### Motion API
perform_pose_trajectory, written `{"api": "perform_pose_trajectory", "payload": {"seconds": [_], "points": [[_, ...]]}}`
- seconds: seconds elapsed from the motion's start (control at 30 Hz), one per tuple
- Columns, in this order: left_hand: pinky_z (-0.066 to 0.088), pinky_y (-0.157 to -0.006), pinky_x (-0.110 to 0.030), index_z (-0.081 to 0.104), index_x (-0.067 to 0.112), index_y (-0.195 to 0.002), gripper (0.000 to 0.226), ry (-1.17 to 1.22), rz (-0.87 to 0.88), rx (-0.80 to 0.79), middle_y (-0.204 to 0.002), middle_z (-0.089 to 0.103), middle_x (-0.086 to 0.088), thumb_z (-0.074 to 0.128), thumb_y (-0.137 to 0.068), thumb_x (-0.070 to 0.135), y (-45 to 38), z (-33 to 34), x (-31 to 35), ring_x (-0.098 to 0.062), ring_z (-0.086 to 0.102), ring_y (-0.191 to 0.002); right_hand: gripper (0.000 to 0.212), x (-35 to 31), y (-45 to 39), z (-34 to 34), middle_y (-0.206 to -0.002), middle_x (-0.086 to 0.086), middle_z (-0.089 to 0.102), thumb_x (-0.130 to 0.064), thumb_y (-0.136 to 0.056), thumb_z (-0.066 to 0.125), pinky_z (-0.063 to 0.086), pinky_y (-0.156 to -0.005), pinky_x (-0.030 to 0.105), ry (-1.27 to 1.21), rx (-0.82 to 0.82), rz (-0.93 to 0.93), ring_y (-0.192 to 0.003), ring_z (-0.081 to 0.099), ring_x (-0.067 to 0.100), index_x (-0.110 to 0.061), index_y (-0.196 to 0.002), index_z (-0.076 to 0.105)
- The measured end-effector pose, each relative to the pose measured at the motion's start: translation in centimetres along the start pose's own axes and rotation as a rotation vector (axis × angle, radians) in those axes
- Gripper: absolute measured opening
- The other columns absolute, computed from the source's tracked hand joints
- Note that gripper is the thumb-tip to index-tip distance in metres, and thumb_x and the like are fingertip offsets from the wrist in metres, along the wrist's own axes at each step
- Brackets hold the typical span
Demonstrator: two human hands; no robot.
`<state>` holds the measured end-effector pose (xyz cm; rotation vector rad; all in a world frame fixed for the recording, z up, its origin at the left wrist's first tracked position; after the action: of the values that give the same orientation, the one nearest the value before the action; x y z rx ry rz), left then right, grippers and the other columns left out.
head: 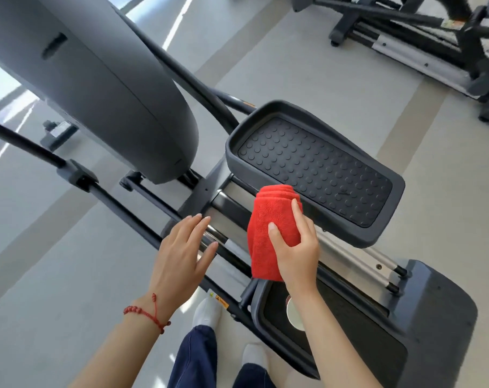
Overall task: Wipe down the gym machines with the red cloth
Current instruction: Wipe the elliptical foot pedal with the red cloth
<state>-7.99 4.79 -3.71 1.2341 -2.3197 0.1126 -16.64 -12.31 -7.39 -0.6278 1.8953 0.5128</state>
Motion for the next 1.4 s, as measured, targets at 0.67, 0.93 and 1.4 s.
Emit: {"api": "perform_pose_trajectory", "payload": {"seconds": [0.67,0.93,1.4], "points": [[0.044,-0.088,-0.052,0.054,0.0,-0.122,0.047,-0.032,-0.179,0.153,-0.124,0.057,-0.018,0.048,-0.085,0.029,19.4,-0.9,-3.2,-0.037,0.051,-0.116,0.057,-1.8,15.4,-0.6,-0.122,-0.002,0.052,-0.023,-0.081,0.069,0.045,-0.096,0.033,0.069,-0.315,-0.105,-0.11,0.052,0.013,-0.03,-0.132,0.044],[0.045,-0.089,-0.048,0.053,0.003,-0.124,0.041,-0.081,-0.199,0.235,-0.126,0.056,-0.017,0.061,-0.088,0.022,30.0,-3.1,-4.2,-0.037,0.05,-0.117,0.057,-4.9,24.6,-1.9,-0.112,-0.008,0.052,-0.022,-0.079,0.07,0.039,-0.085,0.006,0.034,-0.36,-0.131,-0.097,0.052,-0.008,-0.026,-0.132,0.047],[0.046,-0.087,-0.05,0.054,0.001,-0.123,0.044,-0.101,-0.381,0.401,-0.125,0.057,-0.019,0.066,-0.084,0.018,44.3,-10.0,-4.2,-0.038,0.052,-0.116,0.058,-13.5,35.8,-3.4,-0.103,-0.009,0.052,-0.025,-0.078,0.072,0.042,-0.089,0.023,0.074,-0.564,-0.271,-0.096,0.055,0.011,-0.023,-0.132,0.048]]}}
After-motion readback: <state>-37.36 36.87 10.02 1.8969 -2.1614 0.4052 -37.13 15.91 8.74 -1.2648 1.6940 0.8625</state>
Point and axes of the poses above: each hand's wrist, its own y-axis away from the middle knuckle, its own z-axis out of the palm, x = y × z, the point moved 1 cm from there along -y, towards the middle knuckle
